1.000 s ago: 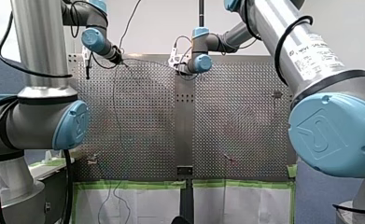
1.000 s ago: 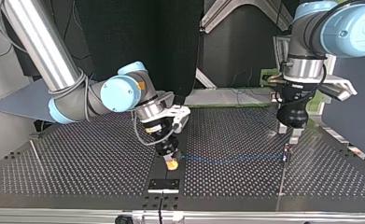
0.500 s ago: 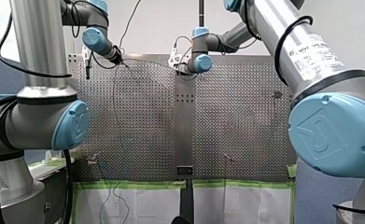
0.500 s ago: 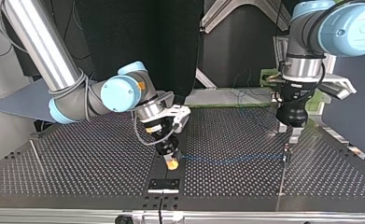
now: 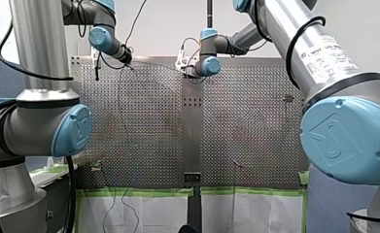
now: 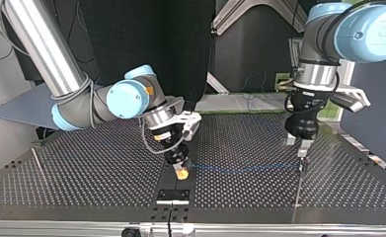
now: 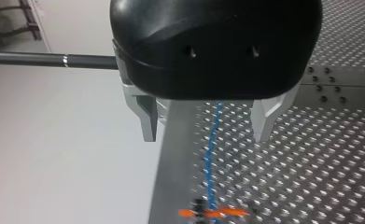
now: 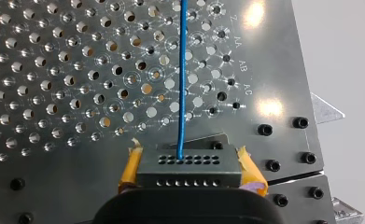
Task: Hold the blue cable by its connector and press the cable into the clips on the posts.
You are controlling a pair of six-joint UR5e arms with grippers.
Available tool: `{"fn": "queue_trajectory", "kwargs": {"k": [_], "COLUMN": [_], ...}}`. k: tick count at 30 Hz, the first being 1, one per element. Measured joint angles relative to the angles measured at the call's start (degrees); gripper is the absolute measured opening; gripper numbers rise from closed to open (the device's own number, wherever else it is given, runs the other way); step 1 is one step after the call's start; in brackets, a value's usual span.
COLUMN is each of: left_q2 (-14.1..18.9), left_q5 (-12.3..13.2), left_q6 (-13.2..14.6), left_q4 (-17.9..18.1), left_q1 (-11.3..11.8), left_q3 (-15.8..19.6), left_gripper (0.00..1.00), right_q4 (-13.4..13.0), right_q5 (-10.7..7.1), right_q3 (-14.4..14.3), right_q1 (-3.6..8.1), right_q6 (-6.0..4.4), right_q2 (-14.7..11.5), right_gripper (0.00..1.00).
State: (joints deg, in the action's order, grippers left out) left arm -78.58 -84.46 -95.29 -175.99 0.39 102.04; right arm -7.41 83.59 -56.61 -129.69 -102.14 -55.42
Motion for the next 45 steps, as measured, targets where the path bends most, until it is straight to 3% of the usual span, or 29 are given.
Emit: {"fn": "queue_trajectory", "kwargs": {"k": [13,32,45], "left_q2": [-4.6,-13.3,-14.1], "left_q5": [-0.2,-6.0,-7.3], "left_q6": [-1.0,-0.7,-0.6], "left_q4": [-0.4,-0.2,0.9], "left_q1": [-2.3,-4.6,-4.9], "left_q3": [-4.1,-12.7,-13.4], "left_gripper": [1.00,1.00,1.00], "right_q4": [-0.1,-0.1,0.0], "right_q5": [0.01,0.01,-0.08], "right_q3": [0.0,0.0,0.0], "right_q1": [0.00,-0.34,-0.51], "right_q6": [0.00,0.00,0.09], "right_q2": [0.1,0.2,0.2], "right_gripper": [0.00,0.00,0.00]}}
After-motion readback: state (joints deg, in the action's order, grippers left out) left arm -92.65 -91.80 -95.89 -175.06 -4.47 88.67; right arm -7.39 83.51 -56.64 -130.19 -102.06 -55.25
